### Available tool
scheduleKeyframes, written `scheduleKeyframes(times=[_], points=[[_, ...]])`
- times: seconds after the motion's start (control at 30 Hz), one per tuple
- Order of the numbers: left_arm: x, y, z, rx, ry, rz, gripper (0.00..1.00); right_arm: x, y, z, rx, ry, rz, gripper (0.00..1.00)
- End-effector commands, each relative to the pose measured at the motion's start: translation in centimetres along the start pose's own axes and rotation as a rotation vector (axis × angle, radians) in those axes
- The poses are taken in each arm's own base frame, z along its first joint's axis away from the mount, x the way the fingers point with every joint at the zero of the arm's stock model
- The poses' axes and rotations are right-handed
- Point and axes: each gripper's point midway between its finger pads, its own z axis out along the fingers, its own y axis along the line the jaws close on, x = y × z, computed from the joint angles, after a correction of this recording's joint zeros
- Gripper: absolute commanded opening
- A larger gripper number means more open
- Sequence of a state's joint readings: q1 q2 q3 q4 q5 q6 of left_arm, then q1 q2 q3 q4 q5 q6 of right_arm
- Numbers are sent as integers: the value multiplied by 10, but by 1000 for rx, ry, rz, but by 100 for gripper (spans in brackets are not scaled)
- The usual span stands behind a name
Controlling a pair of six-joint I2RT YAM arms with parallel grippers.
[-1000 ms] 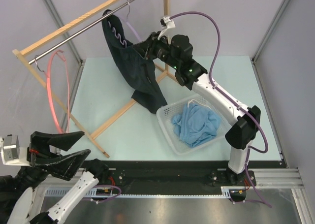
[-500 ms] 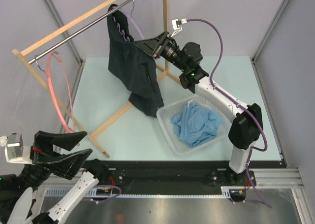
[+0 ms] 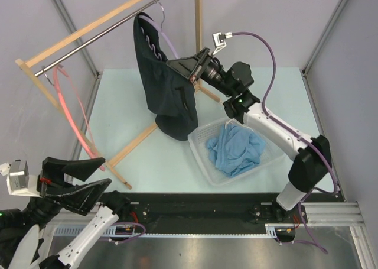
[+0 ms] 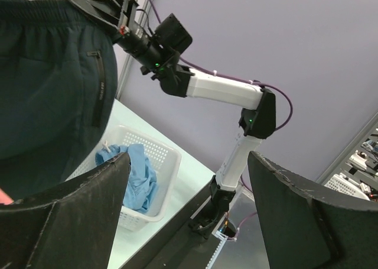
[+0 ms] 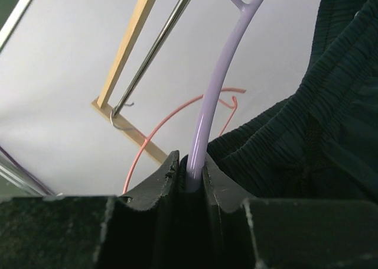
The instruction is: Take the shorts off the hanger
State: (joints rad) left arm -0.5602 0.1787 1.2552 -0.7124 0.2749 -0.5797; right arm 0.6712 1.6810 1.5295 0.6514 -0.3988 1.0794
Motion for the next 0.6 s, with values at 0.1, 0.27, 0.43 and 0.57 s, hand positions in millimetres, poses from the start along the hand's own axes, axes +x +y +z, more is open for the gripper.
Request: scheduleKeyframes(times=[0.1, 0.27, 0.43, 0.57], points=[[-17, -9, 30, 44, 8, 13, 83, 32, 72, -32, 5, 108, -224, 0], [-24, 35, 81, -135, 42, 71, 80, 93, 68, -54, 101, 231, -216, 0], [-34, 52, 117, -172, 26, 126, 79, 119, 67, -75, 151, 275, -130, 0], [-49, 77, 127, -298, -21, 178, 74, 131, 76, -86, 164, 298, -88, 0]])
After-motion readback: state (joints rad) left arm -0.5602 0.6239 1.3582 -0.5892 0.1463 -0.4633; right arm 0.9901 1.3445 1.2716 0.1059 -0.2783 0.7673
